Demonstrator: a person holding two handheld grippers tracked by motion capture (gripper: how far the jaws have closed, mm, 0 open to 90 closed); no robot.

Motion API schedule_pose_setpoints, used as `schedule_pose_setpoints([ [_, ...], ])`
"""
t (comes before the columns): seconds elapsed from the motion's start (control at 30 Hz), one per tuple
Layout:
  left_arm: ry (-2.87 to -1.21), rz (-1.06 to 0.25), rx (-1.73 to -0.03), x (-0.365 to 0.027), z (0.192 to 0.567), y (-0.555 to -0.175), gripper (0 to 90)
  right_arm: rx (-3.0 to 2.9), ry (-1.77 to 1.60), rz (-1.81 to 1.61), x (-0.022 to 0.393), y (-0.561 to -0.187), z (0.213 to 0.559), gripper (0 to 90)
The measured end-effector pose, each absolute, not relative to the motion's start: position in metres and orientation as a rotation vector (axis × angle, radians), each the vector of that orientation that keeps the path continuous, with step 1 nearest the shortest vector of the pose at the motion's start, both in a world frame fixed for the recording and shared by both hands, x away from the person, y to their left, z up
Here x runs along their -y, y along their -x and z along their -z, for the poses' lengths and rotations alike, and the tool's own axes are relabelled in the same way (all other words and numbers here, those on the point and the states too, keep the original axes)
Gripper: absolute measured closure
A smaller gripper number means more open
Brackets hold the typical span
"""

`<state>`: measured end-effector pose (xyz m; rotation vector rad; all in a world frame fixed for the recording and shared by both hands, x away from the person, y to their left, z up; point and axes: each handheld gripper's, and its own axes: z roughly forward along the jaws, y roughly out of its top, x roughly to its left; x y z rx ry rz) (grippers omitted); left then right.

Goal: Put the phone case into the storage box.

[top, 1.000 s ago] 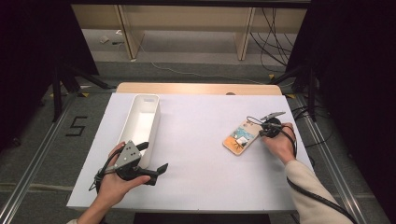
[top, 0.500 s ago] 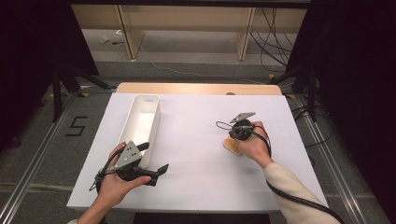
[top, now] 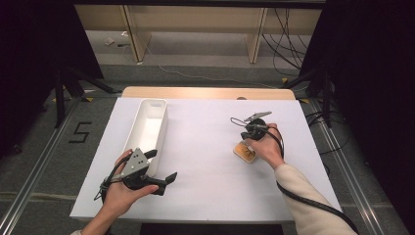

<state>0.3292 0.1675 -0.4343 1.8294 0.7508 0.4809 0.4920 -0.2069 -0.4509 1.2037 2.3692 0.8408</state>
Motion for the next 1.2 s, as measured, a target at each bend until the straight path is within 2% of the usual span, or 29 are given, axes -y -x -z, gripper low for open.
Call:
schedule_pose_setpoints([
  [0.63, -1.828, -0.481, -0.75, -0.168, 0.434, -0.329, 0.0, -2.394, -1.196, -0.813, 0.2, -0.496, 0.451, 90.0],
  [0.73, -1.827, -0.481, -0.752, -0.169, 0.435, -0.328, 0.0, -2.355, -1.224, -0.803, 0.219, -0.495, 0.444, 90.0],
  [0.8, -1.828, -0.482, -0.749, -0.168, 0.434, -0.328, 0.0, -2.284, -1.304, -0.734, 0.251, -0.498, 0.44, 90.0],
  [1.0, -1.833, -0.479, -0.748, -0.165, 0.434, -0.329, 0.0, -2.222, -1.434, -0.623, 0.298, -0.504, 0.447, 90.0],
  [1.2, -1.835, -0.483, -0.749, -0.166, 0.435, -0.329, 0.0, -2.245, -1.461, -0.596, 0.306, -0.503, 0.461, 90.0],
])
